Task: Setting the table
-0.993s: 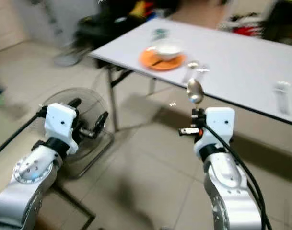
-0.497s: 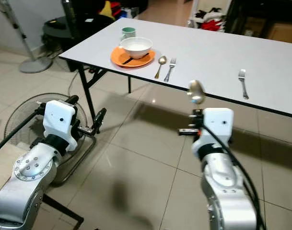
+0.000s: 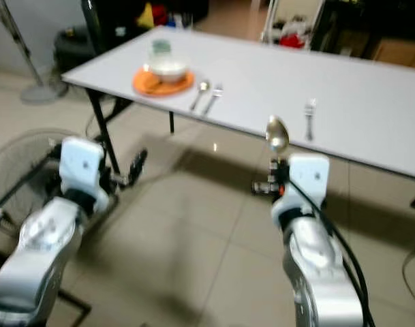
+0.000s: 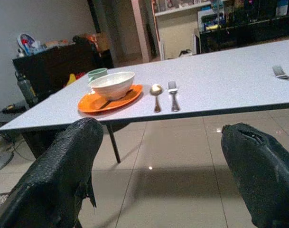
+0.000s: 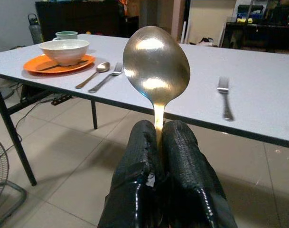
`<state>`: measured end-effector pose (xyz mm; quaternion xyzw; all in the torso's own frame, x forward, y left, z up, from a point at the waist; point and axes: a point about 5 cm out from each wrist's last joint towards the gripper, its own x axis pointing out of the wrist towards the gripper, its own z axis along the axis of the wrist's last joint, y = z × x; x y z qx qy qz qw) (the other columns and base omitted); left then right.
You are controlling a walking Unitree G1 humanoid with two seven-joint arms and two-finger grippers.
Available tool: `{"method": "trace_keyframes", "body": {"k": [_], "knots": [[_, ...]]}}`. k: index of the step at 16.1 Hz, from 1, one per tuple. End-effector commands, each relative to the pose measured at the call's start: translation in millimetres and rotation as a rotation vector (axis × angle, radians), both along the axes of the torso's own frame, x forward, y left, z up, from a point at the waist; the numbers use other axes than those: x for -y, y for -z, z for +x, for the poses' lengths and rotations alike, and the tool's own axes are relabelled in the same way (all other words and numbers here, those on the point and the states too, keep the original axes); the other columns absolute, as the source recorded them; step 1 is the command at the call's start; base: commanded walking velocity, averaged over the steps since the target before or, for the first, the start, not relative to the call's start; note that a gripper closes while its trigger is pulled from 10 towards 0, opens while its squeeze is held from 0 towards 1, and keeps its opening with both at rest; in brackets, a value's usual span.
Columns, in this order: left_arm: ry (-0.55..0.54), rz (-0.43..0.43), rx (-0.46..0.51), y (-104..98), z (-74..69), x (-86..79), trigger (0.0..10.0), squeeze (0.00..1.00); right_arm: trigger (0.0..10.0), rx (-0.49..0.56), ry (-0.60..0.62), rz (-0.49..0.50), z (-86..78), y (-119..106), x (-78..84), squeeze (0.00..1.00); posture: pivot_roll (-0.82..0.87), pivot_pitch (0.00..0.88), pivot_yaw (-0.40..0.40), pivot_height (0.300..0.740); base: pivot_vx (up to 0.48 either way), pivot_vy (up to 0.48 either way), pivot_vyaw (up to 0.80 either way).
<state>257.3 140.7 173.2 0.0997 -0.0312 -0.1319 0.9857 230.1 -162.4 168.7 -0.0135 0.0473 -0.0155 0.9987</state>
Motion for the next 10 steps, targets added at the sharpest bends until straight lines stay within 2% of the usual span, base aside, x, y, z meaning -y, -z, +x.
{"method": "trace_keyframes", "body": {"k": [1, 3, 5, 10], "knots": [[-0.008, 0.013, -0.024, 4.4, 1.1, -0.2, 10.0, 0.0, 10.0, -0.001, 0.012, -0.001, -0.8, -1.5, 3.1, 0.0, 0.05, 0.0, 0.055, 0.74, 0.0, 0.0, 0.0], [0.002, 0.008, -0.02, 4.3, 1.3, 0.5, 10.0, 0.0, 10.0, -0.007, 0.008, 0.002, -1.3, -1.2, 2.3, 0.0, 0.04, 0.0, 0.058, 0.74, 0.0, 0.0, 0.0], [0.017, -0.005, -0.013, 2.5, 2.3, 1.3, 10.0, 0.0, 10.0, -0.014, 0.009, 0.005, -1.8, -0.8, 1.5, 0.0, 0.05, 0.0, 0.058, 0.74, 0.0, 0.0, -0.8], [0.038, -0.019, -0.014, 2.2, 1.3, 1.6, 10.0, 0.0, 10.0, -0.006, 0.011, 0.014, -1.3, -1.8, 0.3, 0.0, 0.05, 0.0, 0.061, 0.74, 0.272, 0.0, 0.0]]}}
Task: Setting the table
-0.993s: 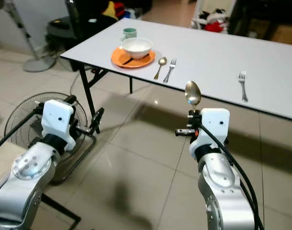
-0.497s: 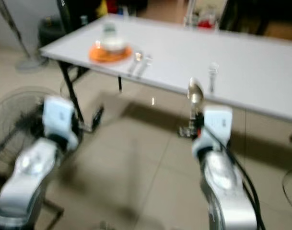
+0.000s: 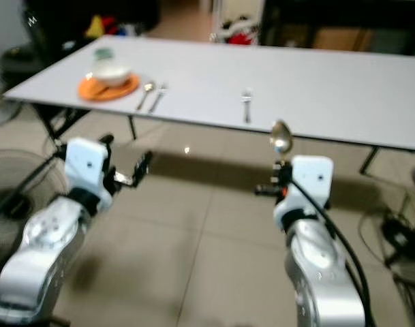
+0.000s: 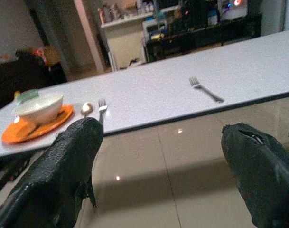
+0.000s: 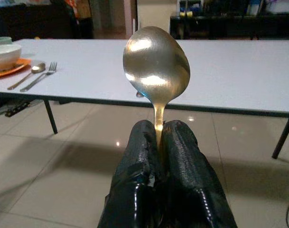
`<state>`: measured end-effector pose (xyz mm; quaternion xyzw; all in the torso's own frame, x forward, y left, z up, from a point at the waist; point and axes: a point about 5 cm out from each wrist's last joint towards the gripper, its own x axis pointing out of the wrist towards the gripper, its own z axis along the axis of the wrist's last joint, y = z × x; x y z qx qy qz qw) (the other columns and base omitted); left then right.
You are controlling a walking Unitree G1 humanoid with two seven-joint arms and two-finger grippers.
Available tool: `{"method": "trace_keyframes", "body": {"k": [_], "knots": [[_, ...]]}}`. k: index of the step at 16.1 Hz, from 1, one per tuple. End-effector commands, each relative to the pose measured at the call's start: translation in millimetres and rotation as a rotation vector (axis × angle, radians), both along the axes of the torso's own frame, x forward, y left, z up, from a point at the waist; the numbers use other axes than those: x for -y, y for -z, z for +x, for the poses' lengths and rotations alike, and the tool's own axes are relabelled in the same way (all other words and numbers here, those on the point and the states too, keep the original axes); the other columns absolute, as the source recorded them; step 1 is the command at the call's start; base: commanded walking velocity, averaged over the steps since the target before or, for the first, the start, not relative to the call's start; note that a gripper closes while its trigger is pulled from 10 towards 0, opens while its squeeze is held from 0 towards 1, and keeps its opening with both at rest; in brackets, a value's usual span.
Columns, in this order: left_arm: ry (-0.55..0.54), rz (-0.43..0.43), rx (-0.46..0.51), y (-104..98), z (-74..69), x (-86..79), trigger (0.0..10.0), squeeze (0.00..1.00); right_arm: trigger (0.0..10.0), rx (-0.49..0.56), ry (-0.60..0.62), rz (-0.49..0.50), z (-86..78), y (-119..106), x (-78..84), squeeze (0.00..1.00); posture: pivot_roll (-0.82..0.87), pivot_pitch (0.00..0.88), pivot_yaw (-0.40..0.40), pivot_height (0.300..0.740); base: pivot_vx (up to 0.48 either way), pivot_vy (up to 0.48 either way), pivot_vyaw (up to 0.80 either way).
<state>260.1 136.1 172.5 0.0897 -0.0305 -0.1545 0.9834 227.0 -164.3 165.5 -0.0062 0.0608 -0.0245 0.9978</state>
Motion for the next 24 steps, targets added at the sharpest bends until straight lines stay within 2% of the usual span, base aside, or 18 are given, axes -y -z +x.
{"method": "trace_keyframes", "body": {"k": [1, 6, 10, 15, 24], "knots": [[-0.005, -0.002, -0.007, 1.6, -1.6, -3.1, 10.0, 0.0, 10.0, 0.021, -0.009, 0.001, 1.7, -5.1, -1.8, 0.0, 0.04, 0.0, 0.062, 0.74, 0.334, 0.0, 0.0], [0.009, -0.004, -0.007, 1.4, -1.2, -2.0, 10.0, 0.0, 10.0, 0.015, -0.011, 0.005, 2.4, -4.5, -2.0, 0.0, 0.04, 0.0, 0.062, 0.74, 0.335, 0.0, 0.0], [0.015, -0.004, -0.007, 1.3, -0.4, -2.4, 10.0, 0.0, 10.0, 0.005, -0.007, 0.009, 2.2, -3.5, -1.9, 0.0, 0.04, 0.0, 0.065, 0.74, 0.337, 0.0, -0.77], [0.024, -0.006, -0.014, 2.4, 1.4, -0.2, 10.0, 0.0, 10.0, 0.008, -0.001, -0.001, 5.4, -6.3, 0.8, 0.0, 0.03, 0.0, 0.073, 0.74, 0.332, 0.0, 0.0], [0.013, -0.007, -0.016, 3.4, 0.4, -2.1, 10.0, 0.0, 10.0, -0.021, -0.078, 0.009, 9.4, -5.0, -3.3, 0.0, 0.04, 0.0, 0.066, 0.74, 0.314, 0.0, 0.0]]}}
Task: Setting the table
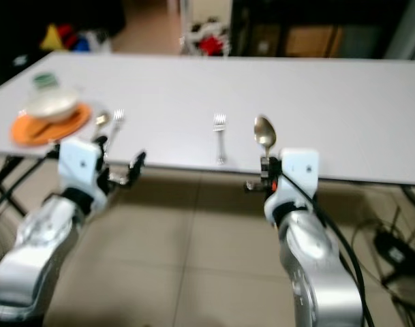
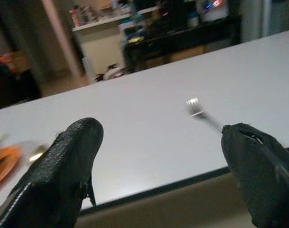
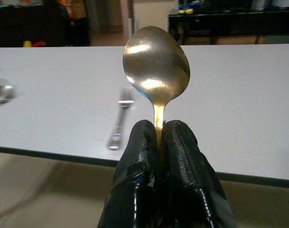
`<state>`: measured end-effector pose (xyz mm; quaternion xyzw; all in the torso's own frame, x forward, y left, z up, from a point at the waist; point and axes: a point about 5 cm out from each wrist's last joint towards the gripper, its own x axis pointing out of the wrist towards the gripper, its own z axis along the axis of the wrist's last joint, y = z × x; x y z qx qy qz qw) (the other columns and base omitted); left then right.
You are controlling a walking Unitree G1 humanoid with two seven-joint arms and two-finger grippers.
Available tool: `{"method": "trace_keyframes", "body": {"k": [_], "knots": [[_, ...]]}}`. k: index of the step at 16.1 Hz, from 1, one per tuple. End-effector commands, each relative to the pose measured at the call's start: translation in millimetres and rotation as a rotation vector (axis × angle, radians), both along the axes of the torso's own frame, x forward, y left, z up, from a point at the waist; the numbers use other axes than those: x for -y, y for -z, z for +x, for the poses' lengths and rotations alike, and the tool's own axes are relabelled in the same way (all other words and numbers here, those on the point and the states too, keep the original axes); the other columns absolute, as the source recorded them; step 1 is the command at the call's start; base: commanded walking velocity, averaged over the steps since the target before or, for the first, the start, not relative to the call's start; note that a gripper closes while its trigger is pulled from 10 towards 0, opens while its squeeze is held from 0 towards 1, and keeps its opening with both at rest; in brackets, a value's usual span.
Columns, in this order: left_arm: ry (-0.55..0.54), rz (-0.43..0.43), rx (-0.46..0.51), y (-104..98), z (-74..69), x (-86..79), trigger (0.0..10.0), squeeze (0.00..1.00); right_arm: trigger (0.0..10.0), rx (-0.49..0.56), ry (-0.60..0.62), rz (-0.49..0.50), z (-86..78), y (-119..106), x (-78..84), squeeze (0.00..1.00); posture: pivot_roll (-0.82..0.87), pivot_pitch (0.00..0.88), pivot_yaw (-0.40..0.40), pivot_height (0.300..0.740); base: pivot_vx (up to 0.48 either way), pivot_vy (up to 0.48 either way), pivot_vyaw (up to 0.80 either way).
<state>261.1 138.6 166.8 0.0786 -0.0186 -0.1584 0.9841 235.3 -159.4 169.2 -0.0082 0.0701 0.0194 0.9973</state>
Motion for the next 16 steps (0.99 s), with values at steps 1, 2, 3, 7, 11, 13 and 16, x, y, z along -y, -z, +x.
{"method": "trace_keyframes", "body": {"k": [1, 2, 3, 7, 11, 13, 16], "knots": [[0.007, 0.011, 0.011, -2.3, -0.6, 0.6, 10.0, 0.0, 10.0, -0.006, 0.005, 0.008, 1.1, -1.2, 1.5, 0.0, 0.04, 0.0, 0.066, 0.74, 0.307, 0.0, 0.0], [0.009, 0.011, 0.01, -2.4, -0.6, 0.8, 10.0, 0.0, 10.0, -0.014, -0.004, 0.011, 1.2, -0.5, 0.9, 0.0, 0.04, 0.0, 0.065, 0.74, 0.3, 0.0, 0.0], [0.009, 0.011, 0.01, -2.4, -0.7, 0.9, 10.0, 0.0, 10.0, -0.016, -0.007, 0.011, 1.3, -0.2, 0.6, 0.0, 0.04, 0.0, 0.065, 0.74, 0.304, 0.0, 0.0], [0.011, 0.011, 0.009, -2.2, -1.3, 1.5, 10.0, 0.0, 10.0, -0.024, -0.02, 0.013, 2.2, 0.7, -0.9, 0.0, 0.04, 0.0, 0.064, 0.74, 0.301, 0.0, 0.0], [0.017, 0.01, 0.007, -2.3, -2.2, 1.3, 10.0, 0.0, 10.0, -0.026, -0.02, 0.014, 4.7, 0.8, -1.1, 0.0, 0.05, 0.0, 0.059, 0.74, 0.297, 0.0, 0.0], [0.018, 0.012, 0.007, -2.1, -2.4, 1.3, 10.0, 0.0, 10.0, -0.027, -0.019, 0.011, 5.3, 1.3, -0.7, 0.0, 0.05, 0.0, 0.057, 0.74, 0.298, 0.0, 0.0], [0.021, 0.014, 0.006, -1.9, -2.8, 2.3, 10.0, 0.0, 10.0, -0.034, -0.019, 0.014, 5.5, 1.8, -0.2, 0.0, 0.05, 0.0, 0.057, 0.74, 0.299, 0.0, 0.0]]}}
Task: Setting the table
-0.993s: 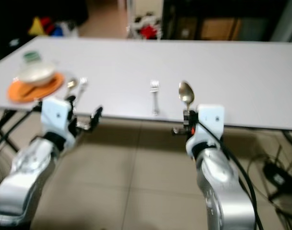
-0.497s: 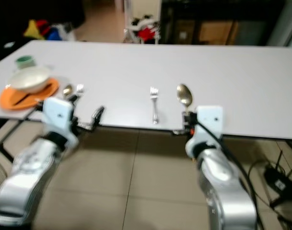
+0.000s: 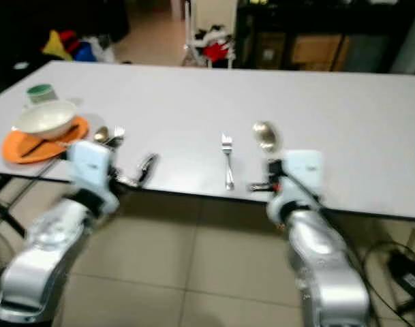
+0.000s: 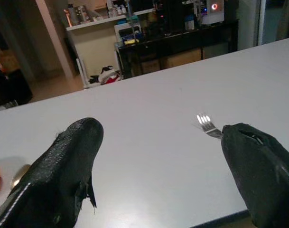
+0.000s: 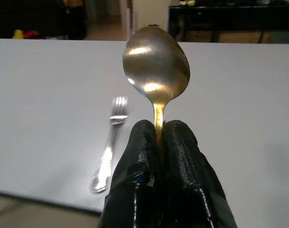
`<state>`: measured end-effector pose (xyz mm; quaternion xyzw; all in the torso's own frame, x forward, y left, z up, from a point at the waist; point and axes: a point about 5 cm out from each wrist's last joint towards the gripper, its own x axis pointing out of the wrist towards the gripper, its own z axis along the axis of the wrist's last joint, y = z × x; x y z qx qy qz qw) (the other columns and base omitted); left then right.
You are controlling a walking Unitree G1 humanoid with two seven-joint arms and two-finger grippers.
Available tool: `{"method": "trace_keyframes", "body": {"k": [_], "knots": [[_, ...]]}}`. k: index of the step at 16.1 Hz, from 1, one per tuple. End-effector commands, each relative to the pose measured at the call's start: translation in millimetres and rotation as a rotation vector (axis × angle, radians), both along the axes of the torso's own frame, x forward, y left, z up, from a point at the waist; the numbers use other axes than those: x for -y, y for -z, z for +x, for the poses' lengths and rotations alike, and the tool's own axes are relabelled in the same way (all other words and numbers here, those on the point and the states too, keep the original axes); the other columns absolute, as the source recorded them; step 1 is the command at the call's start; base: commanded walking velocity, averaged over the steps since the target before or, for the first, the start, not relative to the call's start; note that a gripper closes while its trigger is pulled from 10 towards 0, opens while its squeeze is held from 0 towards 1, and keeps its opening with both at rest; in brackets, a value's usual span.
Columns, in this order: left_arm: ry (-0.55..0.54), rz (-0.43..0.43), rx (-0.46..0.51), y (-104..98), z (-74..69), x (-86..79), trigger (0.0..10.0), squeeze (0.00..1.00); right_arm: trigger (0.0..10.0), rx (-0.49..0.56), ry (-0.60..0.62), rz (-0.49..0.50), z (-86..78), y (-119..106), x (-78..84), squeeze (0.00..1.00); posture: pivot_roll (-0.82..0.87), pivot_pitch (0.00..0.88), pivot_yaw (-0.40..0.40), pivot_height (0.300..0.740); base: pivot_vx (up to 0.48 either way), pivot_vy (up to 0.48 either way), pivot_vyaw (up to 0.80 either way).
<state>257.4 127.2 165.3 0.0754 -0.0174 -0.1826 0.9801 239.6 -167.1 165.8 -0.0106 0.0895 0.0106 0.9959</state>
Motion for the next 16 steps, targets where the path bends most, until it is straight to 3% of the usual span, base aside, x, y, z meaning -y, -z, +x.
{"method": "trace_keyframes", "body": {"k": [1, 16], "knots": [[-0.026, 0.017, 0.013, -3.4, 0.7, -8.9, 10.0, 0.0, 10.0, 0.002, -0.036, 0.021, 1.2, -1.3, -8.0, 0.0, 0.05, 0.0, 0.057, 0.74, 0.3, 0.0, -0.65], [-0.012, 0.016, 0.002, 0.5, -2.6, -7.7, 10.0, 0.0, 10.0, -0.024, -0.06, -0.003, 5.0, 3.2, -11.4, 0.0, 0.05, 0.0, 0.049, 0.74, 0.292, 0.0, -0.05]]}}
